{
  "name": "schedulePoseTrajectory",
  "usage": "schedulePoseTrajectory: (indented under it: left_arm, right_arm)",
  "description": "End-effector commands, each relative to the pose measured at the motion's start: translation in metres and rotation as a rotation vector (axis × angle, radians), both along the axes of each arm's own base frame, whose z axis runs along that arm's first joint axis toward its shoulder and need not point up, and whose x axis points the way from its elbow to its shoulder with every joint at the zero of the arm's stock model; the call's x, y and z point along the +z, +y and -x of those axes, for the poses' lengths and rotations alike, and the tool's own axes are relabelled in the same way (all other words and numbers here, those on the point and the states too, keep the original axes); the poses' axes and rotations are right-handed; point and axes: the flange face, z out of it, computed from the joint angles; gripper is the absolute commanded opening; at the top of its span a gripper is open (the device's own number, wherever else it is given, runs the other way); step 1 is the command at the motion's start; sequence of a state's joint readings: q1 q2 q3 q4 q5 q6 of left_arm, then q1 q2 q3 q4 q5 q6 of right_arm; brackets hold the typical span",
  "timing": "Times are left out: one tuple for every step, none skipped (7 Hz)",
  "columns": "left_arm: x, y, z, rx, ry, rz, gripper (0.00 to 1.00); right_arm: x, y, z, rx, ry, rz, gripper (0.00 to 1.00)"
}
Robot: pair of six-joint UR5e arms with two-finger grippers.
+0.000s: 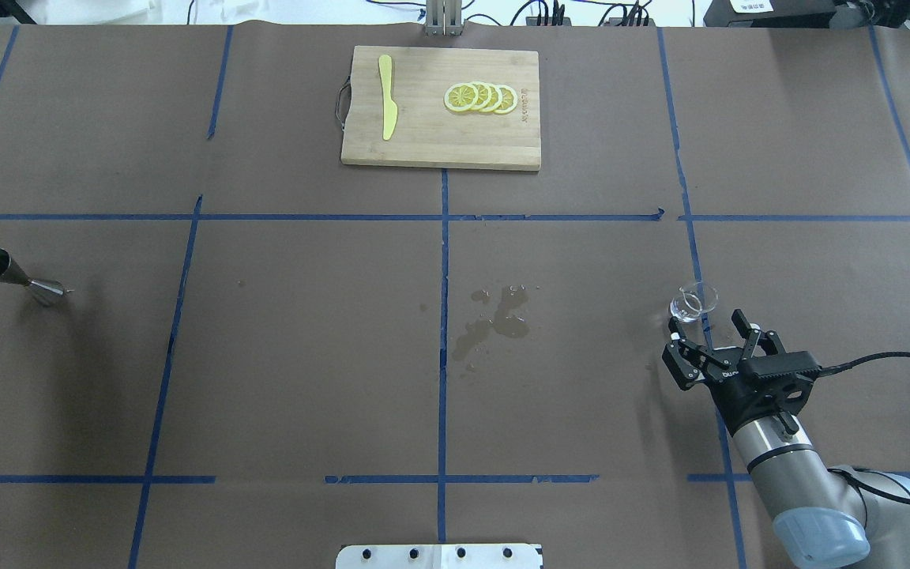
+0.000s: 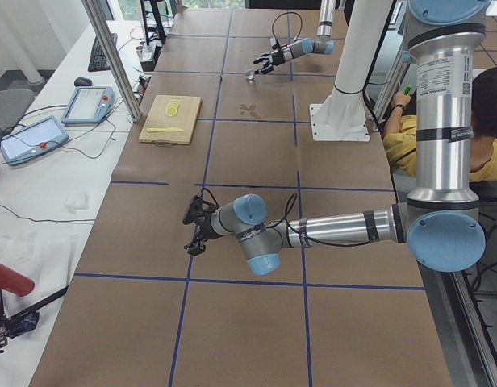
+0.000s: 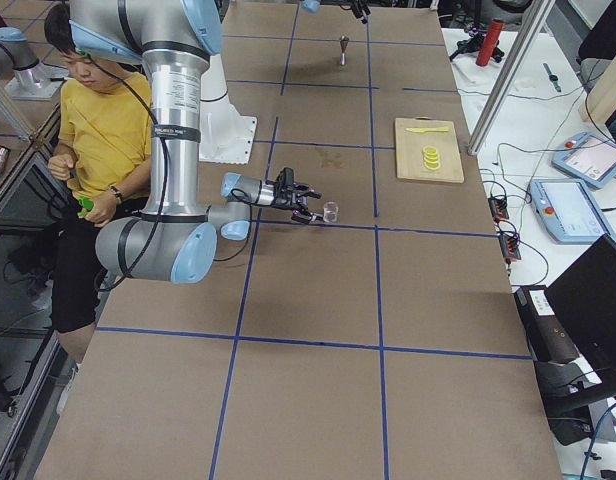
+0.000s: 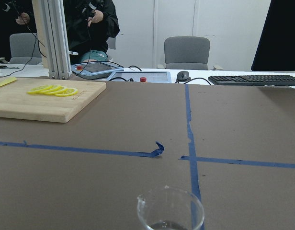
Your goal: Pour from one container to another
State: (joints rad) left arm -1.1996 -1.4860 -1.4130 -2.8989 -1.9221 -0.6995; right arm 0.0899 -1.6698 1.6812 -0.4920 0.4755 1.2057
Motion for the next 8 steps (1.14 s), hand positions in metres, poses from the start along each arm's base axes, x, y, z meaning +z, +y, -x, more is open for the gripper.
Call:
schedulePoseTrajectory:
  left_arm:
    - [0.001, 0.001, 0.000, 0.000, 0.000, 0.001, 1.00]
    - [0.001, 0.001, 0.000, 0.001, 0.000, 0.001, 1.00]
    - [0.001, 0.001, 0.000, 0.001, 0.000, 0.001, 1.00]
    - [0.001, 0.001, 0.000, 0.001, -0.001, 0.004, 1.00]
    - [0.001, 0.001, 0.000, 0.003, 0.000, 0.004, 1.00]
    - [0.002, 0.001, 0.000, 0.003, -0.001, 0.006, 1.00]
    - [0.005, 0.002, -0.001, 0.006, -0.002, 0.012, 1.00]
    - [0.006, 0.002, -0.001, 0.007, -0.002, 0.013, 1.00]
  right_arm:
    - [-0.006, 0.015, -0.026, -0.020, -0.008, -0.006, 1.00]
    - [-0.005, 0.018, -0.034, -0.028, -0.002, -0.004, 1.00]
    - [0.000, 0.019, -0.056, -0.035, -0.014, -0.002, 1.00]
    - [0.021, 0.022, -0.092, -0.065, -0.050, 0.010, 1.00]
    - [0.038, 0.024, -0.116, -0.084, -0.042, 0.022, 1.00]
    - [0.043, 0.024, -0.119, -0.095, -0.040, 0.028, 1.00]
    - [0.052, 0.007, -0.133, -0.111, -0.017, 0.067, 1.00]
    - [0.062, -0.021, -0.154, -0.132, 0.005, 0.123, 1.00]
